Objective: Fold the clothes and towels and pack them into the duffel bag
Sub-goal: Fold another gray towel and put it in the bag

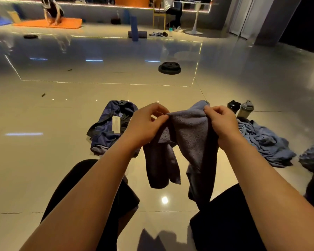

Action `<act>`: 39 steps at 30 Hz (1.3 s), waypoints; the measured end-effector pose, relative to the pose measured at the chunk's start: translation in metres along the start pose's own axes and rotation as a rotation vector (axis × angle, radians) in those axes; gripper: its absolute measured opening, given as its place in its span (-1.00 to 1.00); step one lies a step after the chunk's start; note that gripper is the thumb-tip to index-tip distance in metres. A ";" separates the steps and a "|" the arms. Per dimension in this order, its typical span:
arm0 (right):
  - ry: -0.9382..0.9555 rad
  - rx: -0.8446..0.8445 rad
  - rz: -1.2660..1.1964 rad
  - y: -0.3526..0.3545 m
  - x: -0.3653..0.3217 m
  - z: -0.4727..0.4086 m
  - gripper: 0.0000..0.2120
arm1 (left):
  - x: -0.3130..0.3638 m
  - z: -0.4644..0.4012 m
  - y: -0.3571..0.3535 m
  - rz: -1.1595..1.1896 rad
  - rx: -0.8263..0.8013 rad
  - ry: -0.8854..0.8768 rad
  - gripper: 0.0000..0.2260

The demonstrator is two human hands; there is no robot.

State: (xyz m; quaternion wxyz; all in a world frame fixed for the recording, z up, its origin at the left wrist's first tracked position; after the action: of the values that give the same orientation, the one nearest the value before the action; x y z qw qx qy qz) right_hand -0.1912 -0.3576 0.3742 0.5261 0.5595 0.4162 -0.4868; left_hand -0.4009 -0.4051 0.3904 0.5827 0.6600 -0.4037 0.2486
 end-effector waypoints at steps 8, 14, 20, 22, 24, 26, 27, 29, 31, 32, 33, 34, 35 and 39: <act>0.070 -0.063 0.199 -0.008 0.000 -0.006 -0.78 | -0.011 -0.009 0.016 -0.036 0.075 0.026 -0.93; 0.204 -0.148 0.330 -0.019 -0.012 0.006 -0.61 | -0.013 -0.009 0.024 0.121 0.099 0.084 -0.94; 0.173 -0.542 0.246 -0.053 -0.007 0.034 -0.74 | -0.005 -0.006 -0.003 0.080 -0.088 0.059 -0.97; 0.135 -0.581 0.284 -0.054 -0.004 0.034 -0.79 | -0.003 -0.005 -0.002 0.115 -0.068 0.076 -0.95; 0.141 -0.536 0.270 -0.051 -0.005 0.031 -0.90 | -0.003 -0.004 0.004 0.164 -0.045 0.070 -0.92; 0.134 -0.470 0.180 -0.045 -0.008 0.029 -0.89 | -0.002 -0.002 0.006 0.206 -0.100 0.046 -0.80; 0.119 -0.460 0.107 -0.041 -0.009 0.028 -0.87 | -0.001 0.000 0.005 0.190 -0.148 0.038 -0.72; 0.094 -0.518 0.008 -0.037 -0.011 0.029 -0.86 | -0.002 0.004 -0.003 0.115 -0.217 0.031 -0.66; 0.098 -0.623 0.073 -0.040 -0.010 0.034 -0.87 | -0.004 0.006 -0.008 0.141 -0.202 0.039 -0.68; 0.107 -0.656 0.122 -0.042 -0.008 0.036 -0.87 | -0.006 0.006 -0.008 0.196 -0.174 0.048 -0.69; 0.110 -0.673 0.153 -0.044 -0.007 0.036 -0.85 | -0.007 0.005 -0.006 0.249 -0.146 0.066 -0.70; 0.108 -0.688 0.164 -0.044 -0.007 0.037 -0.77 | -0.009 0.005 -0.003 0.302 -0.122 0.086 -0.72; 0.101 -0.711 0.161 -0.044 -0.007 0.036 -0.67 | -0.010 0.004 0.000 0.366 -0.093 0.105 -0.75; 0.095 -0.766 0.327 -0.049 -0.004 0.040 -0.61 | -0.011 0.001 0.009 0.584 0.089 0.124 -0.85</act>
State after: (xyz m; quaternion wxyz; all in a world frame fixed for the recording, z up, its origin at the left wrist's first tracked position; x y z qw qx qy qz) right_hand -0.2442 -0.3925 0.3698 0.7468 0.4039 0.4966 -0.1805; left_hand -0.4145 -0.4031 0.3865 0.4807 0.5244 -0.5288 0.4628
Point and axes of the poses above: each hand's wrist, its own z-axis away from the middle knuckle, its own y-axis out of the back of the hand, x = y × z, the point moved 3 cm from there along -z, towards the middle knuckle, and after that the axes turned 8 degrees about -x, right-handed, at the moved point
